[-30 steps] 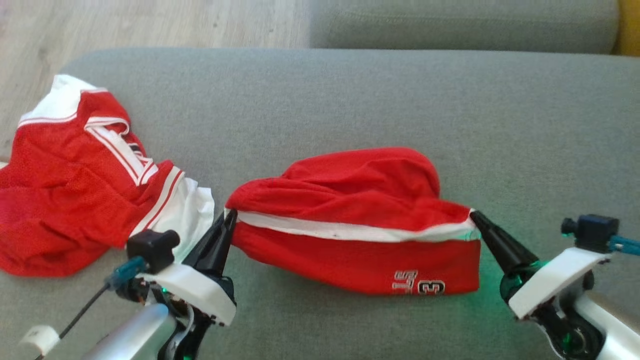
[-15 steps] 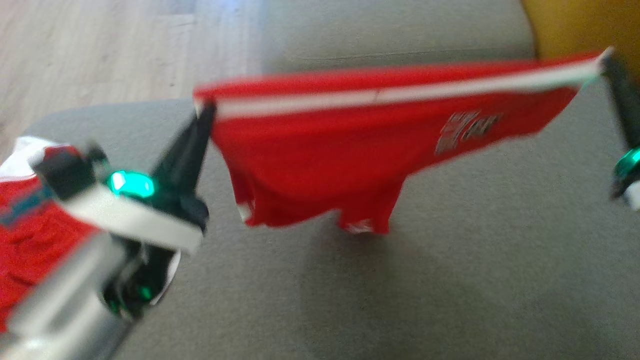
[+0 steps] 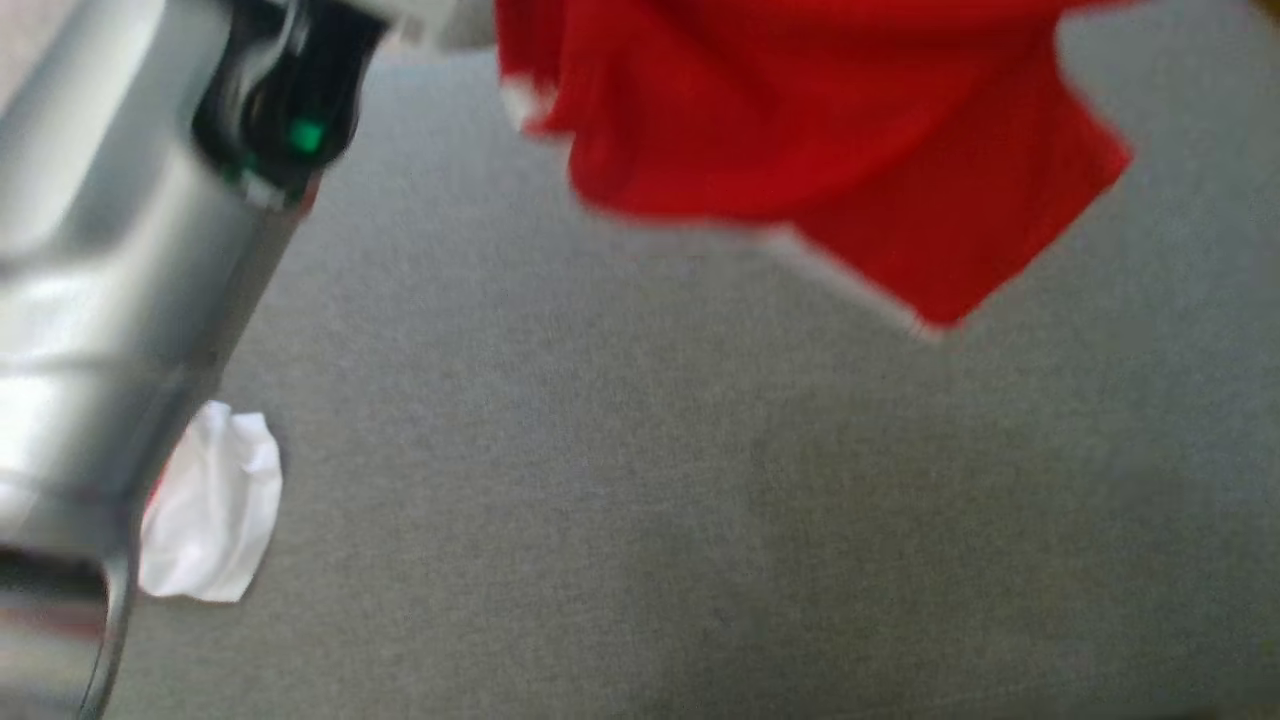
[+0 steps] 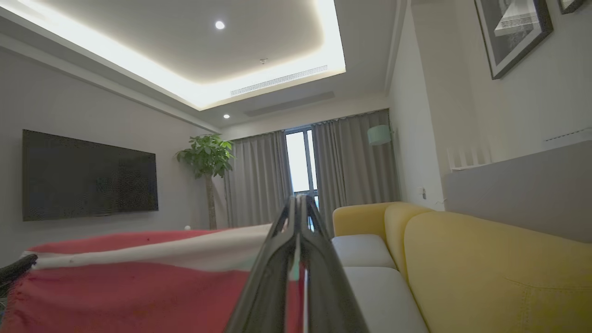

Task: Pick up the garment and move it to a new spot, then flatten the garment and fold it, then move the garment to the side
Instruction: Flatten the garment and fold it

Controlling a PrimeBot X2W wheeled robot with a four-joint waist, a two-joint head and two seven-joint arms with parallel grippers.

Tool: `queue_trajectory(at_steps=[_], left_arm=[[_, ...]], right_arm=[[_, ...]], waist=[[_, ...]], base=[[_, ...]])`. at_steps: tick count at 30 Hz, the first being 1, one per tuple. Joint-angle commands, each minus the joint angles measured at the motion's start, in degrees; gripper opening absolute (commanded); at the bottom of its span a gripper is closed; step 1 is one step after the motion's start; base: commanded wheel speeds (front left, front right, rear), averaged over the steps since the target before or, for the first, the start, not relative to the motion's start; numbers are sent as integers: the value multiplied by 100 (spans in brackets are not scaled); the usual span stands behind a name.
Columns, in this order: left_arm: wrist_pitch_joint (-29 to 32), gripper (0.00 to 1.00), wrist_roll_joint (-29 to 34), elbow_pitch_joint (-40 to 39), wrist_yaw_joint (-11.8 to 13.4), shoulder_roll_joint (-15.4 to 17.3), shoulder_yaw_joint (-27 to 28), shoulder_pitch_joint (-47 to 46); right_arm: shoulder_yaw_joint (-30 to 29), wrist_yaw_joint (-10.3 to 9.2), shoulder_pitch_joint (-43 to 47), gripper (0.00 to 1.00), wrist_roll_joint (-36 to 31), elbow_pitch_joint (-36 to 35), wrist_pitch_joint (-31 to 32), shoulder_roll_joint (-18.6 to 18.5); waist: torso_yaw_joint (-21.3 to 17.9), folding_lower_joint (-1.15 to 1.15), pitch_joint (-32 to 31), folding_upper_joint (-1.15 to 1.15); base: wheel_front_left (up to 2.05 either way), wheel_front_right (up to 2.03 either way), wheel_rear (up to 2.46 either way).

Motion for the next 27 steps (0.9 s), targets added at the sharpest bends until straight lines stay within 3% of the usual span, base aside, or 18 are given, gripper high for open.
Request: queue_trajectory(at_steps=[1, 6, 11, 18, 27], left_arm=[[-56, 0, 85, 39, -44, 102, 201, -450], [-531, 0, 308, 904, -219, -335, 153, -1380], [-1078, 0, 254, 1345, -269, -516, -98, -1635], [-1510, 0, -182, 1168, -272, -169, -986, -842], [-1744, 0, -120, 511, -273, 407, -1818, 897]], right_arm=[[-34, -4, -151, 0, -67, -4, -24, -30], [-54, -4, -1028, 0, -241, 392, -155, -19], [12, -4, -1320, 0, -181, 495, -286, -23], [98, -4, -494, 0, 121, 336, -377, -28], [-561, -4, 1905, 0, 144, -446, -387, -1]], waist=[[-91, -2, 578, 0], [-157, -2, 1227, 0], [-168, -2, 1596, 0], [-91, -2, 1702, 0], [5, -2, 1003, 0]], base=[[0, 0, 0], [0, 0, 0], [0, 0, 0], [0, 0, 0], [0, 0, 0]])
